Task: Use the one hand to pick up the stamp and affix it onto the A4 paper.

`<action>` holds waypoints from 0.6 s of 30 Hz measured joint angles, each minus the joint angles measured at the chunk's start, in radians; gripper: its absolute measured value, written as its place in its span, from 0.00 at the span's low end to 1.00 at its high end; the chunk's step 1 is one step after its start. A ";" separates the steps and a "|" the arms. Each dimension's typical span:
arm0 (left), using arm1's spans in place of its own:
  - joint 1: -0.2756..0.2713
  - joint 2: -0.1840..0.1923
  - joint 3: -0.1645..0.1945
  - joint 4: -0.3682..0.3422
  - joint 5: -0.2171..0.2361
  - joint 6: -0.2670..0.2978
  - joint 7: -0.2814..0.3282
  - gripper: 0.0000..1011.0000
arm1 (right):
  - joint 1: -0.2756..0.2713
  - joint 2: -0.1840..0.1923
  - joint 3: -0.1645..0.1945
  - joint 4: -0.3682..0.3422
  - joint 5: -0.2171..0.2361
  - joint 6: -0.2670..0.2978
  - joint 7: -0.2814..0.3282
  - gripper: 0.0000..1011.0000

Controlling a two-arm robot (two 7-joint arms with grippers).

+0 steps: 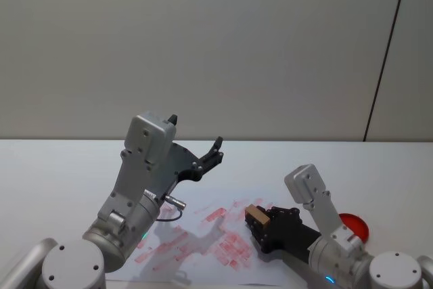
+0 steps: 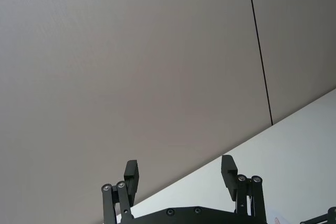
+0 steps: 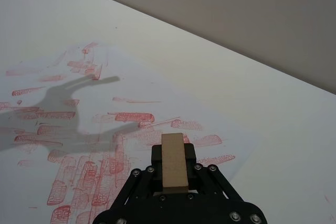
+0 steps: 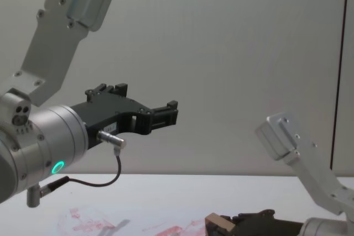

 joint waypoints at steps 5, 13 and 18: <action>0.000 0.000 0.000 0.000 0.000 0.000 0.000 0.99 | 0.001 0.000 -0.001 0.002 -0.003 0.003 0.002 0.22; 0.000 0.000 0.000 0.000 0.000 0.000 0.000 0.99 | -0.001 0.002 -0.003 -0.001 -0.005 0.009 0.003 0.22; 0.000 0.000 0.000 0.000 0.000 0.000 0.000 0.99 | -0.012 0.009 -0.003 -0.019 0.005 0.005 0.001 0.22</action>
